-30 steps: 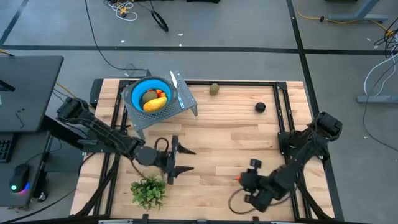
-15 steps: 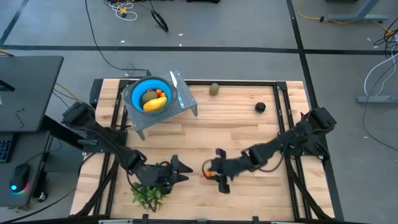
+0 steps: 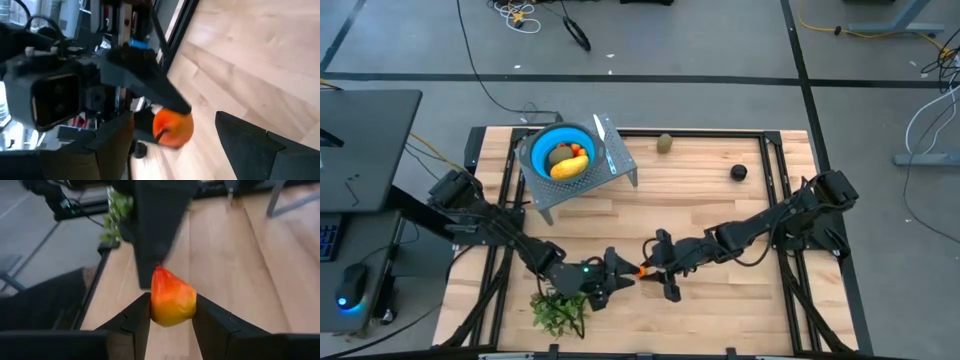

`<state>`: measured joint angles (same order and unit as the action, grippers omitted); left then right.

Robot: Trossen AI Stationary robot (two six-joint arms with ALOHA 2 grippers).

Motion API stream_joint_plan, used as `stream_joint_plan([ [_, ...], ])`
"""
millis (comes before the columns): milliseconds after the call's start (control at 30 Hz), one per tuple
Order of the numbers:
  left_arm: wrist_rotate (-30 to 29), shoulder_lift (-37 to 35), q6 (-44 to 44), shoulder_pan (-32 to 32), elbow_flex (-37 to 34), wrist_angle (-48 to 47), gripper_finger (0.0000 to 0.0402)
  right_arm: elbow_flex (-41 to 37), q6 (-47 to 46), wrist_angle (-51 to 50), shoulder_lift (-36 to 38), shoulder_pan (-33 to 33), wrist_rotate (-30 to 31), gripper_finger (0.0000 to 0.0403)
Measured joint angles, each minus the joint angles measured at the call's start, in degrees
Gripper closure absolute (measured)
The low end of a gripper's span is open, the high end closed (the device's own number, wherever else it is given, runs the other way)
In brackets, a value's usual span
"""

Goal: Pick & Place Fruit
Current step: Put the orange pear into the blue strainer bowl on the shelf

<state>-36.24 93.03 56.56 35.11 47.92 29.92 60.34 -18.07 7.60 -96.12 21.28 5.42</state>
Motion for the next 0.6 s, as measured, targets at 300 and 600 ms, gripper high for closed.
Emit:
stream_joint_plan([
  [300, -0.44, 0.0, 0.91, -1.82, 0.0, -0.06, 0.0109, 0.05, 1.49, 5.11, -1.08, -1.62, -1.31, 0.0265],
  [600, -1.79, -0.02, 0.9, -1.83, 0.04, -0.92, 0.0152, 0.04, 1.64, 6.15, -1.09, -1.84, -1.17, 0.0265],
])
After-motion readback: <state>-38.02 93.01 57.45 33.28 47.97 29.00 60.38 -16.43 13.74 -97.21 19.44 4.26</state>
